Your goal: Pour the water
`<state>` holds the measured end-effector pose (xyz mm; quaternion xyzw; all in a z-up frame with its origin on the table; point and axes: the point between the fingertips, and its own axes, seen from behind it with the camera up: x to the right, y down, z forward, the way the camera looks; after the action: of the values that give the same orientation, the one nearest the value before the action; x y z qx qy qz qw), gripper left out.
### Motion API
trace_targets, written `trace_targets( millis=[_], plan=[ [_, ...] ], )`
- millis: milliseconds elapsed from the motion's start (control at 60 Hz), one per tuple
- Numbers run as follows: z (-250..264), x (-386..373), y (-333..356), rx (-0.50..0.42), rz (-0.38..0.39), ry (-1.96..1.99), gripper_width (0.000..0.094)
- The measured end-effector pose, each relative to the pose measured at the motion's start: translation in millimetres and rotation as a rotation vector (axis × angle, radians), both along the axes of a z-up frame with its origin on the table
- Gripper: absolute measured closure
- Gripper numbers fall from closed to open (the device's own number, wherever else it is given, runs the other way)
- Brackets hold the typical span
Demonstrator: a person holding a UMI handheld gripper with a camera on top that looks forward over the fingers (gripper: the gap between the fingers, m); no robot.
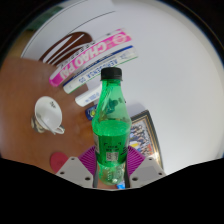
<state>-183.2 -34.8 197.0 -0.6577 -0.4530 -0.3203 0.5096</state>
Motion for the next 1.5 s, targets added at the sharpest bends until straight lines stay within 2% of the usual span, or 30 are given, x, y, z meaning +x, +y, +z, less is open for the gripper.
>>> trace_targets(
  millis=[67,200,350,683,717,833,1050,1150,1200,1267,1500],
  plan=[
    [0,-6,-4,-0.024,-0.013,0.222,0.0583],
    [-23,-8,-4,-0.139,-0.033,0.634,0.0580],
    [-56,-6,3,-0.192,-0.046,0.932,0.0580],
    [-125,3,2,-0.260,-0.101,1.122,0.0565],
    [-121,3,4,-0.226,-0.084,1.135,0.0579],
    [-121,1,0,-0.190,-0.073,1.111,0.0568],
    [-126,5,-4,-0.207,-0.122,1.084,0.0395],
    [-131,6,-16,-0.273,-0.174,1.069,0.0076],
    [-129,8,-25,-0.292,-0.200,1.063,0.0100],
    [-120,18,-40,-0.292,-0.249,1.036,0.0072],
    [-67,38,-127,-0.290,-0.432,0.996,0.0076]
  ],
)
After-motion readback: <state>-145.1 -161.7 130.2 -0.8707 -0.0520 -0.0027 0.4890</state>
